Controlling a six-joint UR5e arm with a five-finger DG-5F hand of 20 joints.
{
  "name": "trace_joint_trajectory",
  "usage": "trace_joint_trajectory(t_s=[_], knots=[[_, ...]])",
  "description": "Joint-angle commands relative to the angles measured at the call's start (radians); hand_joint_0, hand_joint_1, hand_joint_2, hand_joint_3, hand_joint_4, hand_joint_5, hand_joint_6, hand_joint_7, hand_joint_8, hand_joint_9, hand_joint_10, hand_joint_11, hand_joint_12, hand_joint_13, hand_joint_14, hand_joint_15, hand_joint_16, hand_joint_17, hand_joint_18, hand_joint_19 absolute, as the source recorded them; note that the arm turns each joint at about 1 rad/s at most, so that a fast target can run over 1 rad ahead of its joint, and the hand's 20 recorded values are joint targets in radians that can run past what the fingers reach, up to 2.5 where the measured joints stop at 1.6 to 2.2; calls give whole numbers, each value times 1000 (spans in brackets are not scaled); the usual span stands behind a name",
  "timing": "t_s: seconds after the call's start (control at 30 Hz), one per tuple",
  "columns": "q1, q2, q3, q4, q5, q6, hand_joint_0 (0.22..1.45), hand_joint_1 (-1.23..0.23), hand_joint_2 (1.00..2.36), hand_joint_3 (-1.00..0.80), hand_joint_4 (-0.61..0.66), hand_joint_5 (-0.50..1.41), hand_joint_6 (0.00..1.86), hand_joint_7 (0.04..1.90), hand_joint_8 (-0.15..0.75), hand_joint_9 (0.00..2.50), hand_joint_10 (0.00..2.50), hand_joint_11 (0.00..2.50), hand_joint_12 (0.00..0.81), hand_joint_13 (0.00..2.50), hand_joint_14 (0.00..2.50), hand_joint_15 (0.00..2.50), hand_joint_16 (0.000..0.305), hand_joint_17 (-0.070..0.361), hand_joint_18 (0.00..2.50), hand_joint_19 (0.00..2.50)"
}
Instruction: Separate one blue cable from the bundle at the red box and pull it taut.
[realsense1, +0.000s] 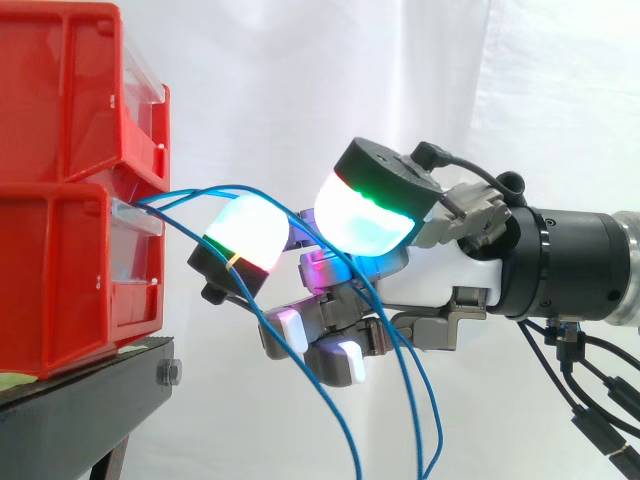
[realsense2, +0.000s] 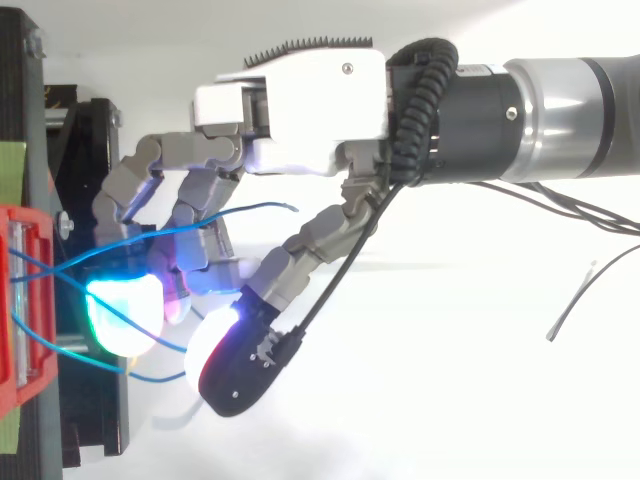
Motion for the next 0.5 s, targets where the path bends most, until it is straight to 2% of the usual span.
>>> trace_joint_trajectory(t_s=[0.0,0.07,0.13,0.23,0.3,0.37,0.4,0.47], knots=[[-1,0,0,0,0,0,610,-1041,1000,-500,159,-194,944,842,286,940,861,1526,396,898,29,865,49,110,924,972],[-1,0,-2,0,-2,0,567,-990,1000,-500,157,-178,938,862,294,973,901,1506,402,924,28,868,49,111,930,986],[-1,0,-6,3,-5,2,578,-779,1000,-500,138,-156,920,895,278,1060,828,1544,386,954,29,879,48,108,951,1009],[-2,0,-25,5,-2,0,622,-614,1000,-500,106,-146,899,924,256,1125,691,1623,382,982,29,886,46,103,950,1052],[-1,0,-35,5,-3,2,637,-635,1000,-495,94,-147,899,939,257,1123,676,1642,384,987,28,894,46,104,953,1056],[-1,0,-35,6,-2,2,646,-715,1007,-386,82,-150,901,942,261,1115,665,1654,386,984,29,899,47,105,954,1068],[-1,0,-35,6,0,2,646,-715,1007,-386,82,-150,901,942,261,1115,665,1654,386,984,29,899,47,105,954,1068],[-1,0,-35,6,0,0,697,-872,1010,-361,25,-163,913,942,257,1097,678,1661,392,982,29,896,48,107,962,1064]])
